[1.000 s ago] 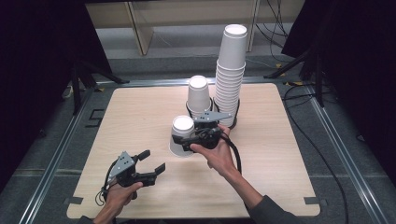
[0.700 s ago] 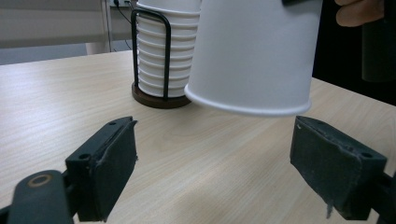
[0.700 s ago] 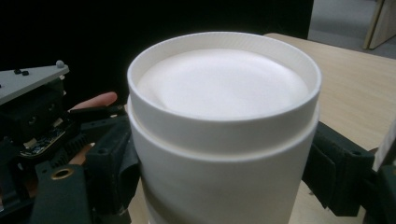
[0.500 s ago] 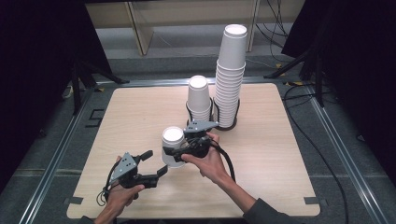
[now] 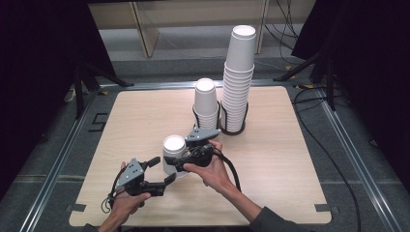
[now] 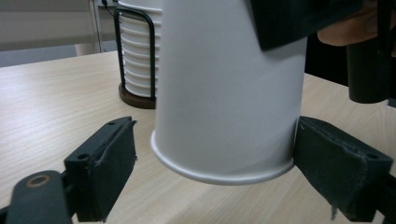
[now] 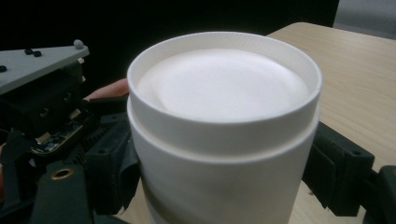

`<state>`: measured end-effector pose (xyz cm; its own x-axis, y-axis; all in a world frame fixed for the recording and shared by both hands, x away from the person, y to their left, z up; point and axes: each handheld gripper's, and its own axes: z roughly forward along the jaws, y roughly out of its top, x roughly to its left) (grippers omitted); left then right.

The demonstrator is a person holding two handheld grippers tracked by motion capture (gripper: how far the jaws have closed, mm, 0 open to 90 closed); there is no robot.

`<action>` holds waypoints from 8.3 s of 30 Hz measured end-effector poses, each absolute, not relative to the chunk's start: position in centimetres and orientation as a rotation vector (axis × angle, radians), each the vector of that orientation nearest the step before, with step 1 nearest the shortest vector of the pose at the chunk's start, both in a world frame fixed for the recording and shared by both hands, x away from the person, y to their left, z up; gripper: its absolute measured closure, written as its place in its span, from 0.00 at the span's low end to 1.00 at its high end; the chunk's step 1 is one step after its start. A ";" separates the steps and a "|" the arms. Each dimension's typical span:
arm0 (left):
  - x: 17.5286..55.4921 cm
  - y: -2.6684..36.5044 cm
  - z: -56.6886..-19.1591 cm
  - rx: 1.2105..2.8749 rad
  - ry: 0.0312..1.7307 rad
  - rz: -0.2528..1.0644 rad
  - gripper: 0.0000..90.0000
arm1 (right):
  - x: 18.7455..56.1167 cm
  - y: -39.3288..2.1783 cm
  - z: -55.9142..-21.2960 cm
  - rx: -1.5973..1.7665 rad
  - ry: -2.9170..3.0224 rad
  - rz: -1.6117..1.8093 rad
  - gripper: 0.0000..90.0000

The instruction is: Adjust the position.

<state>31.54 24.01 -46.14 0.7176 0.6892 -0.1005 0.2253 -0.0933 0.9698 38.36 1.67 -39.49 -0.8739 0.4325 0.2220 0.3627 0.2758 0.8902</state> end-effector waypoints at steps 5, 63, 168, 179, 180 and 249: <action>31.6 23.9 -46.1 1.649 0.753 0.450 0.08 | 37.8 2.2 -39.4 0.790 2.471 1.740 0.24; 31.1 22.9 -45.7 1.931 0.618 0.542 0.15 | 37.6 0.7 -36.3 0.509 2.749 1.517 0.18; 30.6 23.3 -44.8 1.958 0.459 0.577 0.15 | 39.9 -2.0 -37.8 0.434 2.954 1.518 0.26; 30.8 23.5 -45.1 1.834 0.483 0.551 0.05 | 40.0 -2.3 -37.4 0.460 2.935 1.633 0.29; 30.7 23.6 -45.1 1.837 0.483 0.555 0.05 | 40.0 -2.4 -37.4 0.466 2.935 1.641 0.29; 30.9 23.4 -45.0 2.080 0.459 0.435 0.18 | 36.2 -1.1 -35.6 0.113 2.867 0.913 0.23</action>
